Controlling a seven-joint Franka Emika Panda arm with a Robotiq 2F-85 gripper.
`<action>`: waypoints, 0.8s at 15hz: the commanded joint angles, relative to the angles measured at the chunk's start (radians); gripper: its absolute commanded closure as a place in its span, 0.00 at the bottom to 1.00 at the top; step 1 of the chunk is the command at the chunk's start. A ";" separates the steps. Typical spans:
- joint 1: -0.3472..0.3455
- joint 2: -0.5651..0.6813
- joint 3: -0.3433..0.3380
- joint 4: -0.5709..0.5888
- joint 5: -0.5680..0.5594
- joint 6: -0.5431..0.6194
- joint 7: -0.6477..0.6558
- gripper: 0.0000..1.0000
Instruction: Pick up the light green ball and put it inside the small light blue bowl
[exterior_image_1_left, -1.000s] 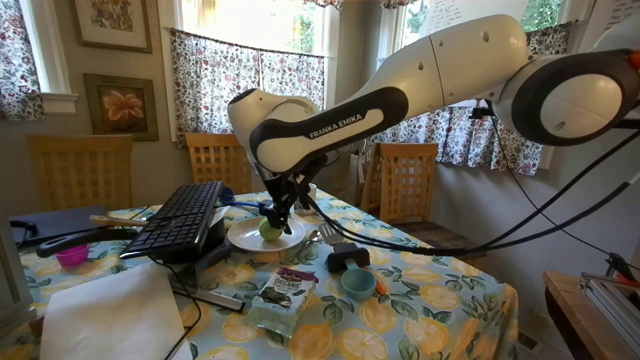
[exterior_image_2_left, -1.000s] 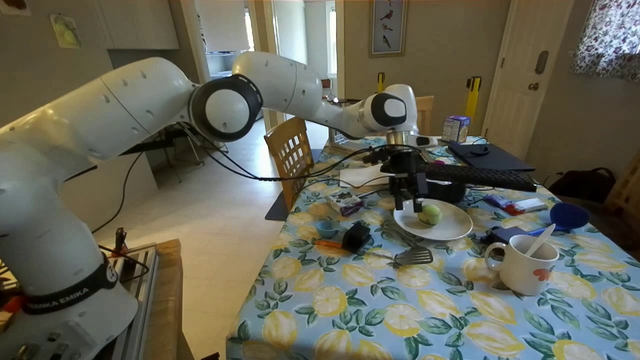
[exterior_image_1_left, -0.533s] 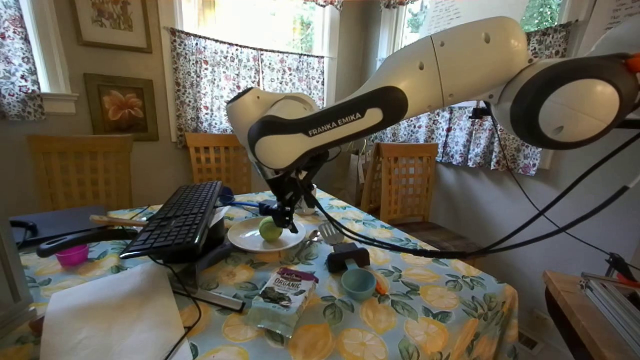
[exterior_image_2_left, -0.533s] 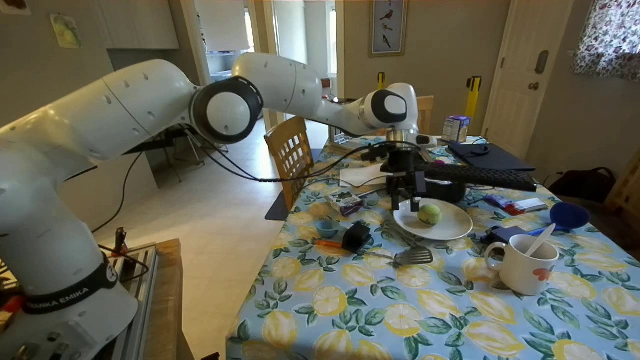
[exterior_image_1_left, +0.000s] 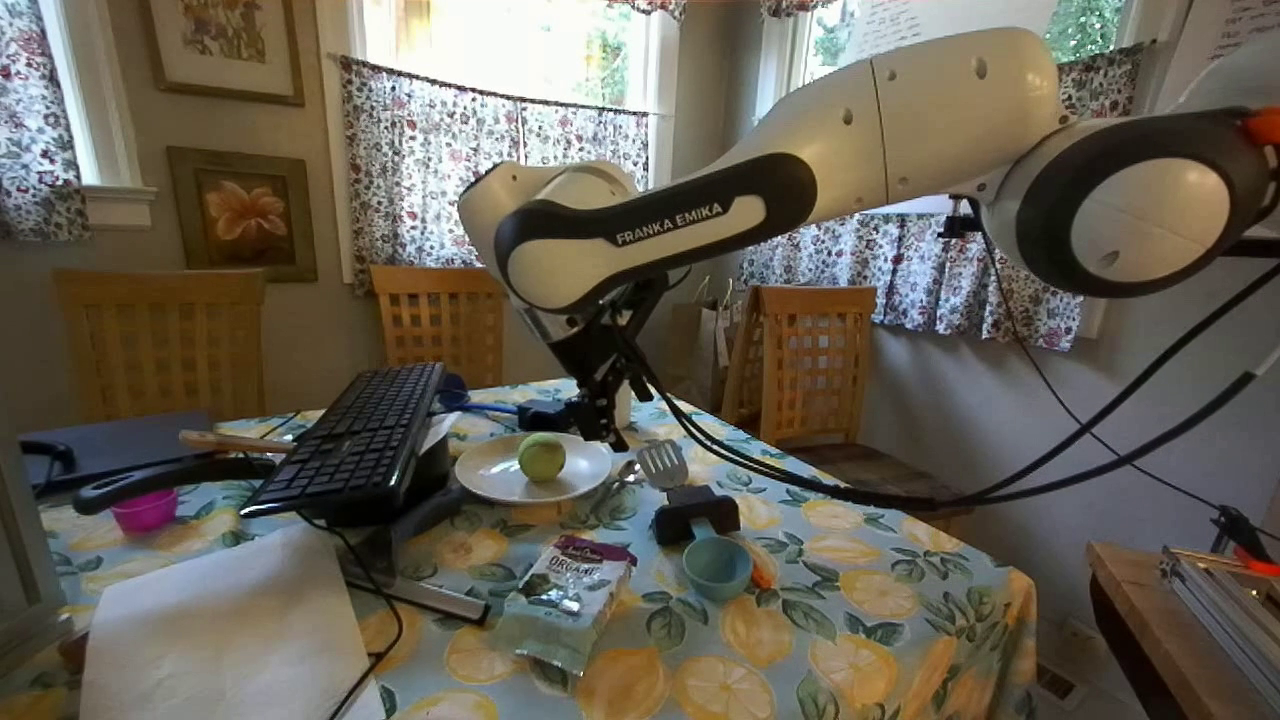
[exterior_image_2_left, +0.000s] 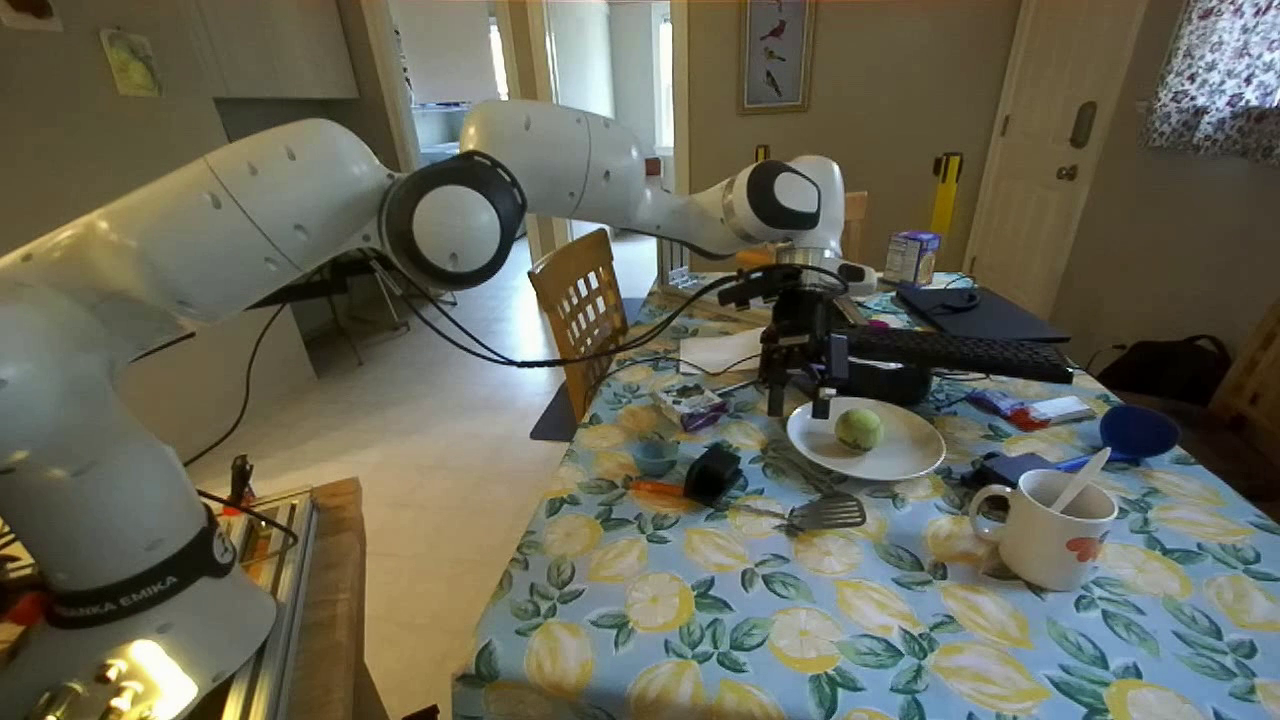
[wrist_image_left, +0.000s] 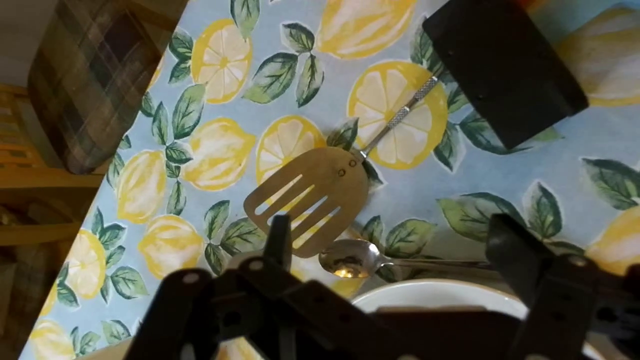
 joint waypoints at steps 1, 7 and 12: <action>0.001 0.001 0.000 0.000 0.000 0.000 0.000 0.00; -0.070 -0.010 0.026 0.004 0.039 0.062 -0.054 0.00; -0.114 -0.005 0.020 0.002 0.045 0.113 -0.053 0.00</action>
